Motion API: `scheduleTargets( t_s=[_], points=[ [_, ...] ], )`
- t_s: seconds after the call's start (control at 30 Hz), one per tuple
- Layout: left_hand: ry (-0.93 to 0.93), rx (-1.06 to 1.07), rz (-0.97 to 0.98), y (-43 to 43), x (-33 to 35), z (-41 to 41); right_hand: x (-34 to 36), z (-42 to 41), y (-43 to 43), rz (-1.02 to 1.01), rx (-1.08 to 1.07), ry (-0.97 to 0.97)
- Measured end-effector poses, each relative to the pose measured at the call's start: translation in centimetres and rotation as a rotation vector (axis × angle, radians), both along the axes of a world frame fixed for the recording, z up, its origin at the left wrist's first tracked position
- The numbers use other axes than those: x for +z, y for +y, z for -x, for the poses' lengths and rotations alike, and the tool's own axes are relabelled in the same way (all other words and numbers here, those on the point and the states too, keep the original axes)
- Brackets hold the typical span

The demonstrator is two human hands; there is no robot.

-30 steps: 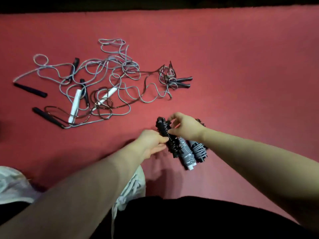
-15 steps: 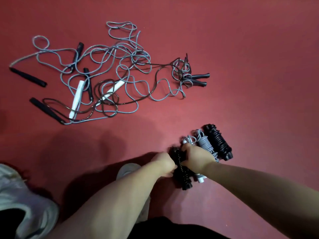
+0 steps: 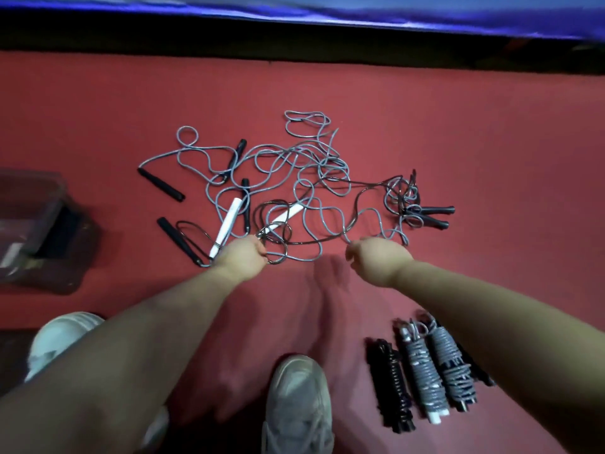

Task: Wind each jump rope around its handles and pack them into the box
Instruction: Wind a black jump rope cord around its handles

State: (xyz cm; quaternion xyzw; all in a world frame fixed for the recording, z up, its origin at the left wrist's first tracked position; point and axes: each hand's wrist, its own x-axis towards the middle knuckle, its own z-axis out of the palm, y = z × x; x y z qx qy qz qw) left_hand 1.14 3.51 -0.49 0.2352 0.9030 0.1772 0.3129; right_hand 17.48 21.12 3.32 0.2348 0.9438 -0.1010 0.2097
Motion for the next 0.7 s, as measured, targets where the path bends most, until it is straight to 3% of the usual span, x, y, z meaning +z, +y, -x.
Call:
scheduleTargets(
  t_s=[0.17,0.33,0.47,0.63,0.7],
  points=[
    [0.361,-0.096,0.216,-6.0,-2.5,6.5,-4.2,7.1,-3.4,-0.011,-0.031,0.119],
    [0.415,-0.443,0.399,-8.2,-4.7,9.7,-7.7,9.7,-6.7,-0.124,-0.180,0.318],
    [0.531,-0.638,0.465,-8.2,-4.5,11.7,-8.8,11.0,-8.3,-0.071,-0.001,0.551],
    [0.684,-0.850,0.453,-8.6,-3.9,12.7,-8.8,13.0,-9.9,-0.025,0.078,0.552],
    [0.666,-0.904,0.445,-9.2,-4.3,12.3,-8.6,13.8,-10.9,-0.008,0.117,0.439]
  ],
)
